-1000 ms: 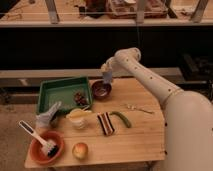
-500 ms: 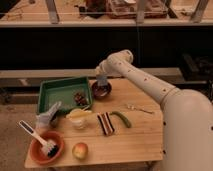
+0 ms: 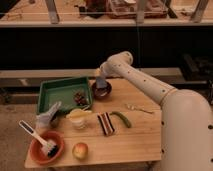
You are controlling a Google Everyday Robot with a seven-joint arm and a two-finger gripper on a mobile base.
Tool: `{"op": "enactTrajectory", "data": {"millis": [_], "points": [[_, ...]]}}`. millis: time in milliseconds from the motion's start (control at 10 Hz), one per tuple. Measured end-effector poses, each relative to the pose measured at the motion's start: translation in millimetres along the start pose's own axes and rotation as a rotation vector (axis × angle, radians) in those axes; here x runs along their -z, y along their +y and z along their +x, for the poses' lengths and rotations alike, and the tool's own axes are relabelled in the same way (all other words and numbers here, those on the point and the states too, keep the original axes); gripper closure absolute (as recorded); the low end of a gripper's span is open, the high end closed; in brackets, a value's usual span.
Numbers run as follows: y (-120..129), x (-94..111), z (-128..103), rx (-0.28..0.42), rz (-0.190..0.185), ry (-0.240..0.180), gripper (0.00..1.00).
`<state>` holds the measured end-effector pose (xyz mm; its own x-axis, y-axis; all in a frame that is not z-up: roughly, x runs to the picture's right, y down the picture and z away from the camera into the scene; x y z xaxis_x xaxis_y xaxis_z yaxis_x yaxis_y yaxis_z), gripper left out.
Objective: Place sponge in purple bowl
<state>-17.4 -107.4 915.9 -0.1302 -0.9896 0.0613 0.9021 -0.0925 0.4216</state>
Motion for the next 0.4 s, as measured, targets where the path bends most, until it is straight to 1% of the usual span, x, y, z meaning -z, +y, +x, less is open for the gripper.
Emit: {"op": "enactTrajectory", "data": {"millis": [100, 200, 400], "points": [[2.6, -0.1, -0.8, -0.006, 0.019, -0.008, 0.20], [4.5, 0.8, -0.8, -0.009, 0.026, -0.010, 0.20], [3.8, 0.6, -0.7, -0.009, 0.028, -0.010, 0.20]]}}
